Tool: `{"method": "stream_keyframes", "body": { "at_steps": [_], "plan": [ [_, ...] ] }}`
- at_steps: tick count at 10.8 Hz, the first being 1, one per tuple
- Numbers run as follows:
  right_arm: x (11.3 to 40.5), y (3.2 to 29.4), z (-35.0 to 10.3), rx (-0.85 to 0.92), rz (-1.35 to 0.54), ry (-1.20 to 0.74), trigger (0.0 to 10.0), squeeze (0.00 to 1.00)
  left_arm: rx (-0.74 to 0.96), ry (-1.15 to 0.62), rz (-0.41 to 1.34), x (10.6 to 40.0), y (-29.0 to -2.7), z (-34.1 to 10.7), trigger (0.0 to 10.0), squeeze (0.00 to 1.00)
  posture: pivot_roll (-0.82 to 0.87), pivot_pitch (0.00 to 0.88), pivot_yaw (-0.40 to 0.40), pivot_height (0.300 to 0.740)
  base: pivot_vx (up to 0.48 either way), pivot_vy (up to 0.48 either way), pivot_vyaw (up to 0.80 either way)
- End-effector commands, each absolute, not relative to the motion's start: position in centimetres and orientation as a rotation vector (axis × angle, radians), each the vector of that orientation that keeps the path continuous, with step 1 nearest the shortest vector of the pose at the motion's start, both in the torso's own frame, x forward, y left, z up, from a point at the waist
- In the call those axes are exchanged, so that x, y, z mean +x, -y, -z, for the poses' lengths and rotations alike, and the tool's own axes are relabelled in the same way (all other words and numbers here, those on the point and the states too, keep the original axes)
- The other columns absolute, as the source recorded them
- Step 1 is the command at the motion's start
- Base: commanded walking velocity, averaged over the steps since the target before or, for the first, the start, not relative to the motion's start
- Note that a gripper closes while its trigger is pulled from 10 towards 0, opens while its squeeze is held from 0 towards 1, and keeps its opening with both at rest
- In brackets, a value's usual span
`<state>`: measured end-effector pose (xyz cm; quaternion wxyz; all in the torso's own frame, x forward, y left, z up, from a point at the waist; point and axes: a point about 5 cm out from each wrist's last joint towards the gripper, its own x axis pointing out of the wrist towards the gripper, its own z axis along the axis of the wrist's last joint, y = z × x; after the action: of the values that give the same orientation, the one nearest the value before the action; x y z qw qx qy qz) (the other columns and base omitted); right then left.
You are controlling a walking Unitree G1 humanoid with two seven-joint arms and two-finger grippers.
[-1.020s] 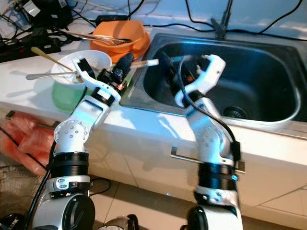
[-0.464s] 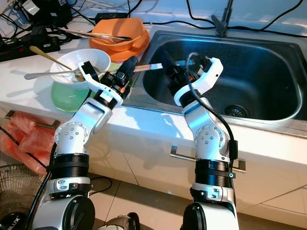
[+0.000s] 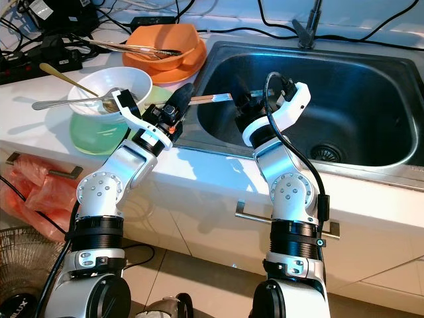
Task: Kitchen organization
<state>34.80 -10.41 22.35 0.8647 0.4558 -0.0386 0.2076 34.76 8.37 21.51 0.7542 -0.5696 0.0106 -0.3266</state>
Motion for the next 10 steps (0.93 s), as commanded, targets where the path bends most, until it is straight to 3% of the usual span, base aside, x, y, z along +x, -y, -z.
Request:
{"method": "stream_keyframes", "body": {
  "at_steps": [1, 8, 9, 10],
  "plan": [
    [34.7, 8.3, -23.5, 1.006, -0.503, 0.079, 0.0, 0.00, -1.293, -0.046, 0.750, 34.0, -6.7, -21.0, 0.0, 0.00, 0.01, 0.154, 0.082, 0.740, 0.000, 0.000, 0.00],
    [34.7, 7.5, -23.8, 1.099, -0.514, 0.058, 0.0, 0.00, -1.263, -0.071, 0.738, 34.0, -6.5, -20.4, 0.0, 0.00, 0.00, 0.144, 0.078, 0.740, 0.000, 0.000, 0.00],
    [34.8, 7.6, -23.9, 1.106, -0.511, 0.061, 0.0, 0.00, -1.253, -0.081, 0.724, 34.1, -6.5, -20.2, 1.4, 0.00, 0.00, 0.144, 0.078, 0.740, 0.000, 0.000, 0.00],
    [34.9, 7.8, -24.0, 1.115, -0.505, 0.064, 0.0, 0.00, -1.226, -0.105, 0.698, 34.2, -6.4, -19.7, 10.0, 1.00, 0.00, 0.143, 0.078, 0.740, 0.000, 0.000, 0.00]
  ]
}}
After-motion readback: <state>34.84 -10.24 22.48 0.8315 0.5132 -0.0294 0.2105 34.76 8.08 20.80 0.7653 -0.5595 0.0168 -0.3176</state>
